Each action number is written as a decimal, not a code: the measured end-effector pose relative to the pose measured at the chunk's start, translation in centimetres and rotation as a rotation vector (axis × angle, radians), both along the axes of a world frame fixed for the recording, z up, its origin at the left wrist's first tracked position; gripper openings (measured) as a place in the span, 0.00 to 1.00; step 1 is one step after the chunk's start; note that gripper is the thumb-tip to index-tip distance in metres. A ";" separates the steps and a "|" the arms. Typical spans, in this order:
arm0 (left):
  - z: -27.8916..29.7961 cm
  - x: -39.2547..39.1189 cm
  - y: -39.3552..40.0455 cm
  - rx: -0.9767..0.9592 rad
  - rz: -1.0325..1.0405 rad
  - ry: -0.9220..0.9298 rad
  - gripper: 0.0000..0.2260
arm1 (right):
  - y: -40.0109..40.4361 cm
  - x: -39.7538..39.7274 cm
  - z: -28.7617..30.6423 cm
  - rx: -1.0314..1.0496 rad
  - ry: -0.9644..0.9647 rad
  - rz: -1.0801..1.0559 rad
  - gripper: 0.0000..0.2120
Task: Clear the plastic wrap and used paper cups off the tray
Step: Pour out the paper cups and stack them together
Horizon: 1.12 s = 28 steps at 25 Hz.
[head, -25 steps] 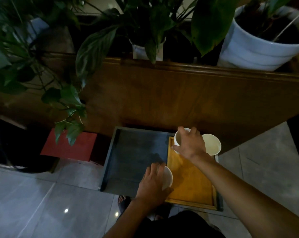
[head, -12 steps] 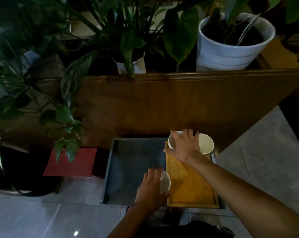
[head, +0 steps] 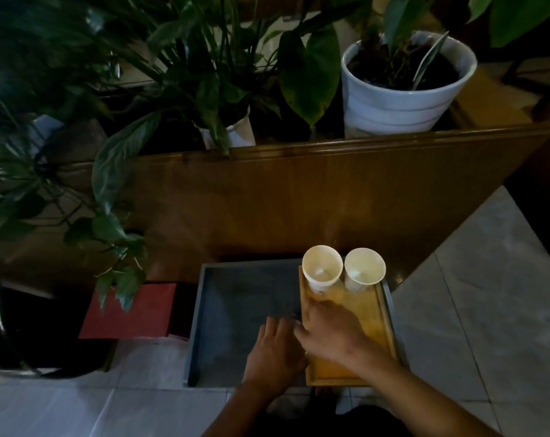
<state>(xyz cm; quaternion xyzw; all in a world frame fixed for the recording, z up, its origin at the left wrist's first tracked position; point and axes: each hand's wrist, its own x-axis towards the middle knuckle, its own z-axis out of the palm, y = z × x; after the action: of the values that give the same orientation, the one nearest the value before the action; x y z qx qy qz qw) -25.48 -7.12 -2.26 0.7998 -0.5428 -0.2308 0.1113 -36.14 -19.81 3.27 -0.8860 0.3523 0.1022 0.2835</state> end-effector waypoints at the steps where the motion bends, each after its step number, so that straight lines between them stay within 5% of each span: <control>1: 0.2 0.0 0.1 -0.013 0.026 0.038 0.25 | 0.6 -0.2 -0.6 0.051 0.068 0.015 0.23; 12: 1.2 -0.6 -0.1 -0.041 0.083 0.132 0.30 | 2.7 -0.7 -4.0 0.161 0.179 -0.133 0.16; 16: 2.1 -0.4 0.0 -0.080 0.106 0.458 0.50 | 0.7 -1.8 -3.4 0.307 0.139 -0.216 0.12; 19: 1.7 0.1 1.0 -0.095 0.173 0.649 0.59 | -2.1 -4.3 -1.8 0.627 0.061 -0.311 0.10; 23: 2.3 -0.1 1.7 -0.019 0.166 0.616 0.48 | -3.6 -7.5 0.2 0.942 -0.042 -0.507 0.16; 28: 3.2 -1.5 1.4 -0.006 0.166 0.657 0.35 | -3.6 -9.3 -0.7 0.847 -0.172 -0.605 0.21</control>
<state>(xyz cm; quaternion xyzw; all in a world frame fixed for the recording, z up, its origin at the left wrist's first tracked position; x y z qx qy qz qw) -27.00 -5.70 0.98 0.7239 -0.4116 -0.4647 0.3009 -45.42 -23.44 2.57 -0.5576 0.4956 0.0764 0.6615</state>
